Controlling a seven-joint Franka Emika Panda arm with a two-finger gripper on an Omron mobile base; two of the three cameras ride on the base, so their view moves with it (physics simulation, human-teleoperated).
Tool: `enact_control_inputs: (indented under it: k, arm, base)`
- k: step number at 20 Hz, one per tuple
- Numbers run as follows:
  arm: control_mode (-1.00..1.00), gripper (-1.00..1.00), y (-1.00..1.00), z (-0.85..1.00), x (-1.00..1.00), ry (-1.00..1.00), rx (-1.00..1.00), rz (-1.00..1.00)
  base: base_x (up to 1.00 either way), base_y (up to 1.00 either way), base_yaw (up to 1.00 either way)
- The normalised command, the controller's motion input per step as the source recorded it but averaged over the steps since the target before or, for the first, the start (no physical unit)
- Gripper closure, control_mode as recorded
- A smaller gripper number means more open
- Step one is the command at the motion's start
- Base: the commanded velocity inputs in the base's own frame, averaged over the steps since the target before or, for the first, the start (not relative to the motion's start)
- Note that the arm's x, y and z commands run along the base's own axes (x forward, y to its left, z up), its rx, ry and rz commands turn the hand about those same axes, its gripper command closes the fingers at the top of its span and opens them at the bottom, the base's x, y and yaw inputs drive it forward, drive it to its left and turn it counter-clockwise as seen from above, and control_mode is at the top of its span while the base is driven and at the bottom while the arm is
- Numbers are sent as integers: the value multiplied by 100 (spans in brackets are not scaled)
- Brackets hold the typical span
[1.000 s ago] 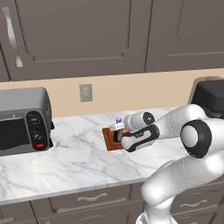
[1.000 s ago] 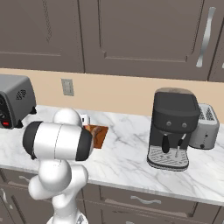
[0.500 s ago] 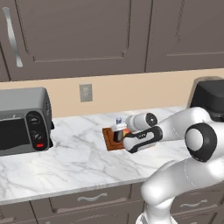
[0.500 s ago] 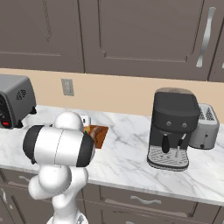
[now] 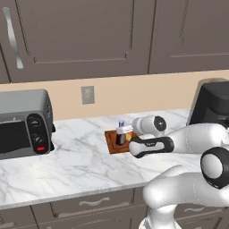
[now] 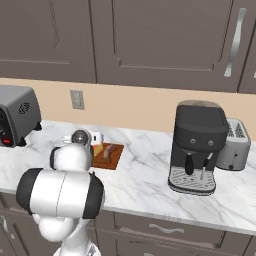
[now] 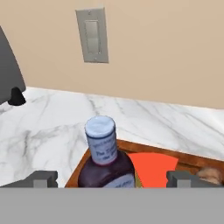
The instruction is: Retrieve the reheated potato from the microwave, then place the potato, cheese, and condiment on the cutting board.
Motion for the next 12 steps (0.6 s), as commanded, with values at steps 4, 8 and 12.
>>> enact_control_inputs:
  k: [4, 8, 12]
  arm:
    - [-100, -100, 0, 45, -26, 10, 1, -5]
    - [-100, -100, 0, 49, -31, 18, 4, -4]
    - [-100, -100, 0, 42, -50, 21, 4, -4]
  base:
    - [0, 0, 0]
    - [0, 0, 0]
    - [0, 0, 0]
